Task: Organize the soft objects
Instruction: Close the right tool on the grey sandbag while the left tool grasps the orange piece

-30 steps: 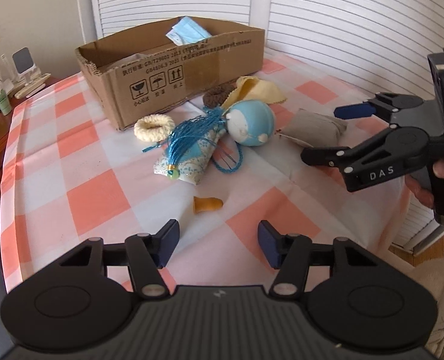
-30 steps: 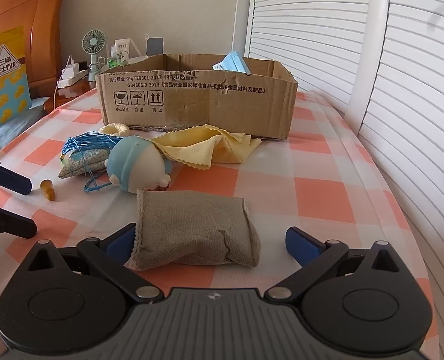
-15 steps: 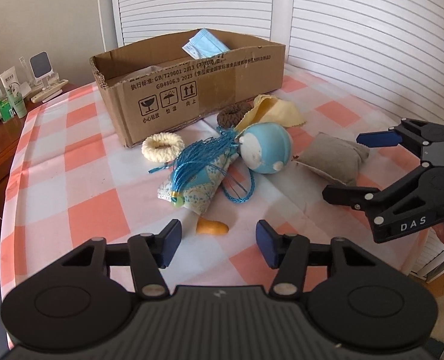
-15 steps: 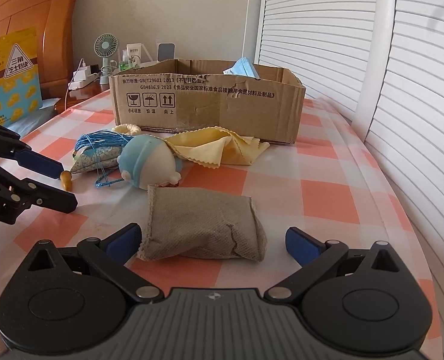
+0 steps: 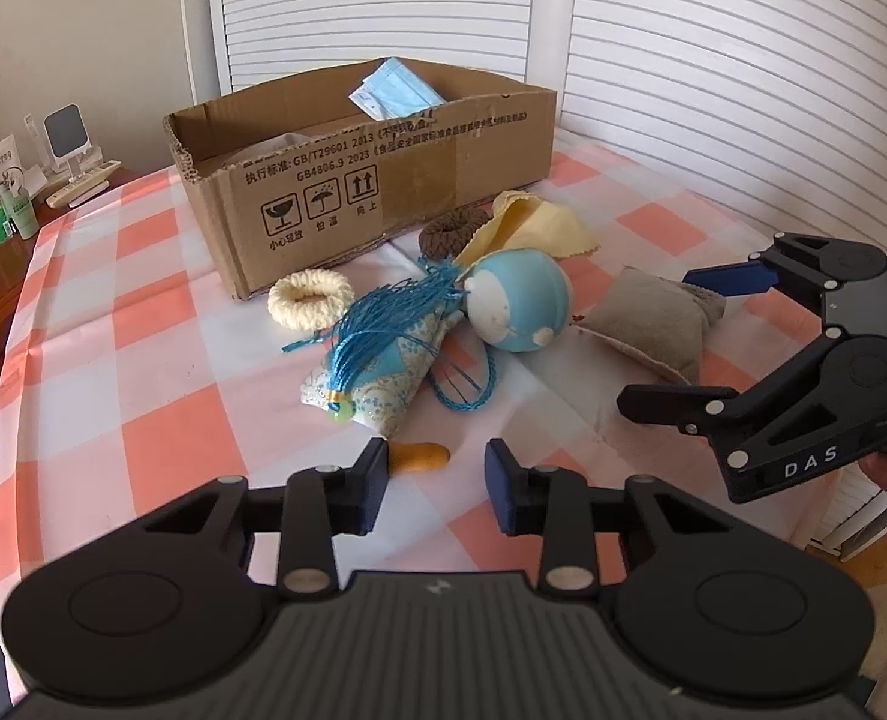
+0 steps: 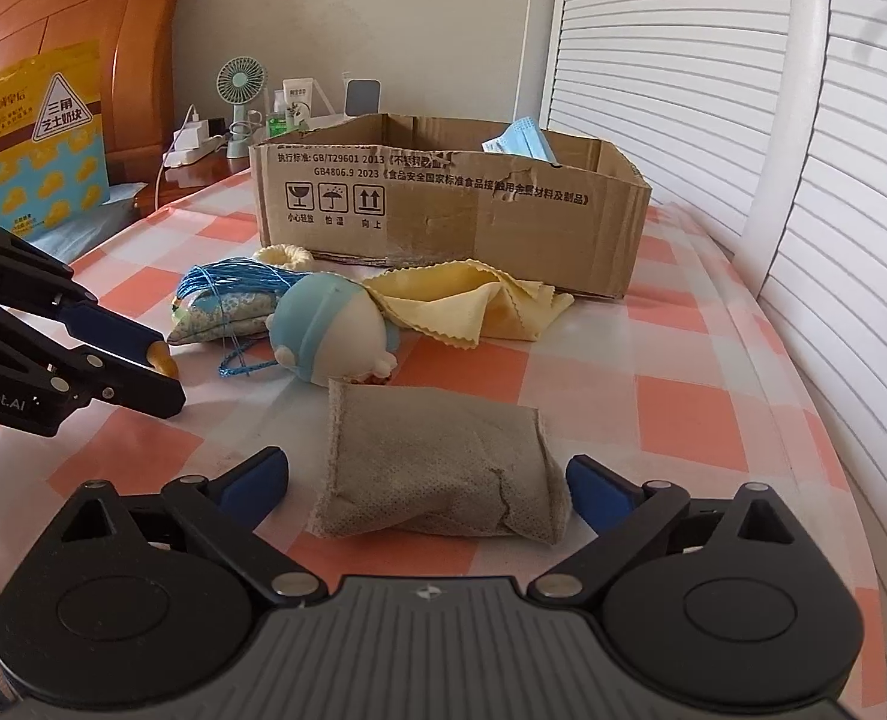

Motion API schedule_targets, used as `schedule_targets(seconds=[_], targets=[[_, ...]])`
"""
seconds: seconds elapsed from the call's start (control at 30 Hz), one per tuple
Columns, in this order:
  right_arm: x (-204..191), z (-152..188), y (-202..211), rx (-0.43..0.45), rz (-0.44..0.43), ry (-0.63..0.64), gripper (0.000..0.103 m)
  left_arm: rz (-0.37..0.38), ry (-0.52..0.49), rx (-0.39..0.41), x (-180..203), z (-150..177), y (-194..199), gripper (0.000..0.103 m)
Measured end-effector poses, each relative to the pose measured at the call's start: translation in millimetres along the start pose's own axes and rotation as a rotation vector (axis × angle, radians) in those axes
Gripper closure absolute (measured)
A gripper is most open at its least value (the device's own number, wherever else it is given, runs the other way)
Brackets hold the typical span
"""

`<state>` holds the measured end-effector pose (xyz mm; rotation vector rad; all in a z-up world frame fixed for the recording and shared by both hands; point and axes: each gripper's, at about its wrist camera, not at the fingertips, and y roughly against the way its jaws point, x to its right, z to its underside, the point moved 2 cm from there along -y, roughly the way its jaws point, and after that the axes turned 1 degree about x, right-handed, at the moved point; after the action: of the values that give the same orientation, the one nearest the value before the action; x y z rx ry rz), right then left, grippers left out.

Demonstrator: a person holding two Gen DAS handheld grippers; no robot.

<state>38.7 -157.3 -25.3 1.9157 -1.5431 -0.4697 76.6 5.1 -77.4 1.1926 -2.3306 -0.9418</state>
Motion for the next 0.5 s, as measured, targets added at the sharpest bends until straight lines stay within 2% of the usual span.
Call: schedule_targets(seconds=[0.07,0.27,0.33,0.4,0.5], targets=[[-1.1,-2.6,-2.3,-0.008,-0.001,-0.002,0.005,0.002,0.005,0.000,-0.5,-0.2,-0.1,0.069],[1.6,-12.8,-3.7,-0.069,-0.002,-0.030,0.023,0.007,0.006,-0.004,-1.3,-1.2,-1.0,0.069],[1.3,-13.5,-2.6,-0.068,0.003,-0.028,0.032,0.008,0.007,-0.003,-1.4,-1.2,-1.4,0.072],[-0.2,-13.7,-1.2,-0.066,0.011,-0.020,0.037,0.008,0.008,-0.004,-1.5,-1.4,-1.4,0.079],[-1.9,-14.1,1.0,-0.062,0.017,-0.013,0.042,0.013,0.007,-0.009,-1.0,-1.9,-0.6,0.082]])
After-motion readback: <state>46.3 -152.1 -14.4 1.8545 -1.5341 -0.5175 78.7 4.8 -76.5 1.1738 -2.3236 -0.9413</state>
